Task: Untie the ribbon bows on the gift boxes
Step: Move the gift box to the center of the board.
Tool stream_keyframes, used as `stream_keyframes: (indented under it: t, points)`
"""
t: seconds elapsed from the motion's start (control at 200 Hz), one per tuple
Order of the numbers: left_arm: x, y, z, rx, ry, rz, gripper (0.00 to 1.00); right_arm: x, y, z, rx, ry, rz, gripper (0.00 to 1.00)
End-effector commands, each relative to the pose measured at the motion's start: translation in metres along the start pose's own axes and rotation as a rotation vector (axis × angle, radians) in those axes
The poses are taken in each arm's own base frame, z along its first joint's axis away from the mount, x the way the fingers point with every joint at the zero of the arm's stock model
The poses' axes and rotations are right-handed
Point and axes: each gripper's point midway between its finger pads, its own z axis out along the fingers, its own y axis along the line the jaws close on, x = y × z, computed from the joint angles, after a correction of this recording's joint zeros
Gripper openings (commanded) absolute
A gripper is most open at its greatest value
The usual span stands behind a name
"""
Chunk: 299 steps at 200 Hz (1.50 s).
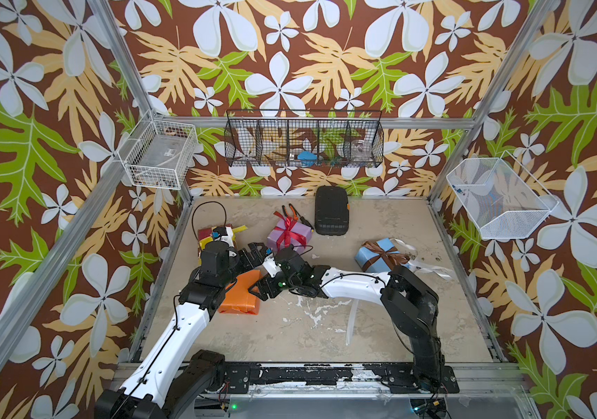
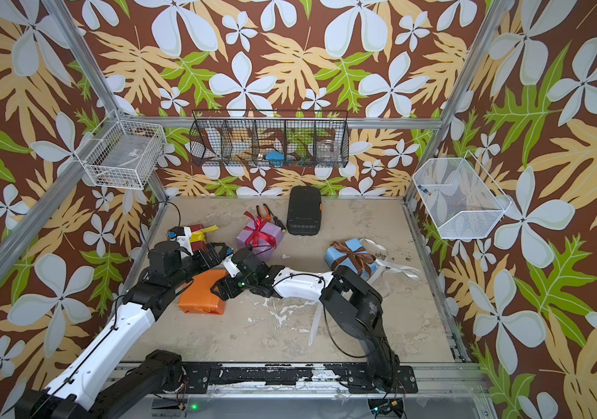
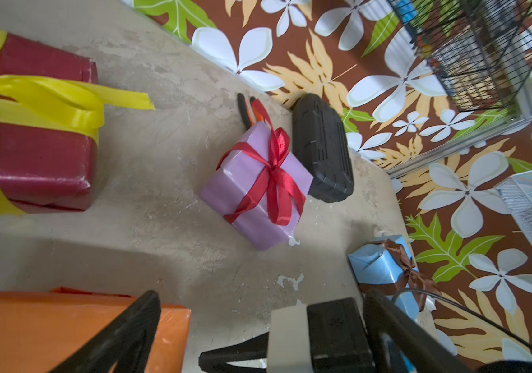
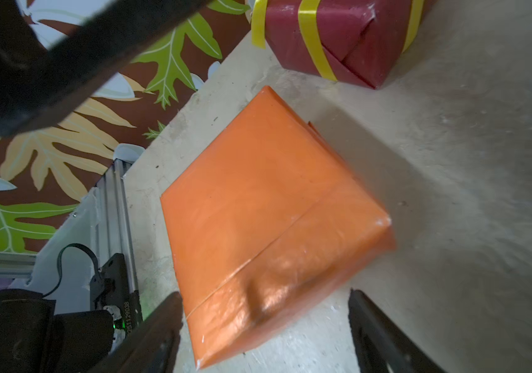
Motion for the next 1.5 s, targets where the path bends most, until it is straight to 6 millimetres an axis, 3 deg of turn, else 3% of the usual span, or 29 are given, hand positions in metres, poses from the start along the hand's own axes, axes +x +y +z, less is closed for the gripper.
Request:
stream_keyframes:
  t: [0.0, 0.185, 0.365, 0.515, 0.621, 0.851, 1.021, 1.216, 1.381, 1.491]
  points:
    - [0.012, 0.009, 0.001, -0.031, 0.048, -0.012, 1.00, -0.023, -0.043, -0.036, 0.206, -0.043, -0.048, 0.83]
    - [0.028, -0.012, 0.004, 0.119, 0.095, -0.058, 1.00, -0.034, -0.127, -0.134, 0.510, -0.119, -0.006, 0.86]
    - [0.059, -0.040, 0.016, 0.189, 0.145, -0.048, 1.00, -0.027, -0.210, -0.224, 0.818, -0.104, 0.048, 0.90]
    - [0.089, -0.051, 0.029, 0.215, 0.190, -0.075, 1.00, -0.010, -0.272, -0.282, 0.941, -0.130, 0.179, 0.91]
    - [0.103, -0.050, 0.037, 0.210, 0.208, -0.080, 1.00, 0.003, -0.306, -0.308, 0.949, -0.162, 0.273, 0.91]
    - [0.127, -0.047, 0.049, 0.220, 0.237, -0.061, 1.00, 0.037, -0.361, -0.325, 0.952, -0.096, 0.383, 0.93]
    - [0.146, -0.036, 0.057, 0.206, 0.295, 0.027, 1.00, 0.059, -0.373, -0.316, 0.812, -0.066, 0.467, 0.92]
    - [0.161, -0.014, 0.057, 0.133, 0.335, 0.088, 1.00, 0.080, -0.355, -0.300, 0.707, -0.041, 0.506, 0.92]
    - [0.151, -0.015, 0.054, 0.124, 0.294, 0.109, 1.00, 0.096, -0.326, -0.290, 0.616, -0.081, 0.555, 0.94]
    - [0.145, -0.018, 0.051, 0.128, 0.274, 0.115, 1.00, 0.096, -0.304, -0.284, 0.576, -0.120, 0.565, 0.99]
